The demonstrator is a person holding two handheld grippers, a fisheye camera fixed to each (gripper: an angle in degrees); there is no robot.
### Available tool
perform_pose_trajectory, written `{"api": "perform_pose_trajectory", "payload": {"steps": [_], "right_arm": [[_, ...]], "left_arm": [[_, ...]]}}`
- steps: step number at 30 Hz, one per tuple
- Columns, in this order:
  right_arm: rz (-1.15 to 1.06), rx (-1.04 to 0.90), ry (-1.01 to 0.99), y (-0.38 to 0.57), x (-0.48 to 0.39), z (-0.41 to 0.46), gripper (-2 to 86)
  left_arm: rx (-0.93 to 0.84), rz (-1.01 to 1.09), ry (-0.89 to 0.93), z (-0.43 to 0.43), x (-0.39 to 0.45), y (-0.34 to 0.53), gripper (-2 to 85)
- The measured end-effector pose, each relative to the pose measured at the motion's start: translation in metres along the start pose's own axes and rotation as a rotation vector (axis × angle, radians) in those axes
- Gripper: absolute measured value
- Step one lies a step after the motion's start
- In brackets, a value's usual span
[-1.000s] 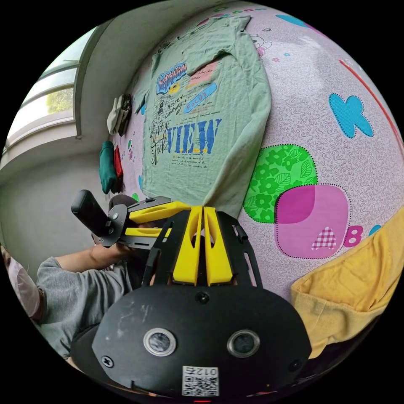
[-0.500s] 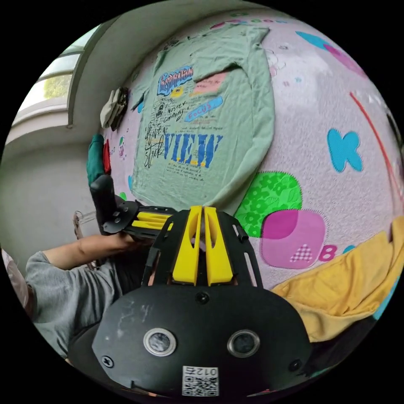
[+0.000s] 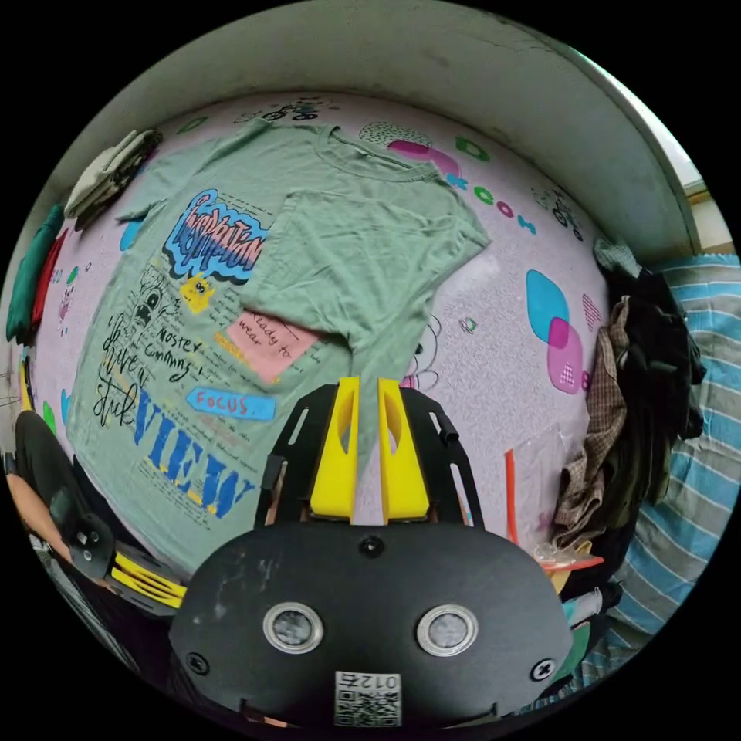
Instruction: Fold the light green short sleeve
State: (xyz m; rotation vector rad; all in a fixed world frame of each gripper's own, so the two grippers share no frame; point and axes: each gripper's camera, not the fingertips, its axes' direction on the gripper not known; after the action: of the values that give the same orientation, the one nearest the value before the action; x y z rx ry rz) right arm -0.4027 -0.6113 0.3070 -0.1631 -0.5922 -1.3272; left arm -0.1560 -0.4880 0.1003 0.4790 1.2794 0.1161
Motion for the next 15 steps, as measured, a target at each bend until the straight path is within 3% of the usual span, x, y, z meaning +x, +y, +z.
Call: {"api": "perform_pose_trajectory", "payload": {"steps": [9,15], "right_arm": [[-0.109,-0.046,0.121,-0.045,-0.048,0.031,2.8],[-0.007,0.02,0.097,-0.064,-0.04,0.01,-0.8]], "left_arm": [[0.021,-0.065,0.071,-0.018,-0.022,-0.016,0.9],[0.023,-0.148,0.052,-0.021,-0.032,-0.014,0.9]]}}
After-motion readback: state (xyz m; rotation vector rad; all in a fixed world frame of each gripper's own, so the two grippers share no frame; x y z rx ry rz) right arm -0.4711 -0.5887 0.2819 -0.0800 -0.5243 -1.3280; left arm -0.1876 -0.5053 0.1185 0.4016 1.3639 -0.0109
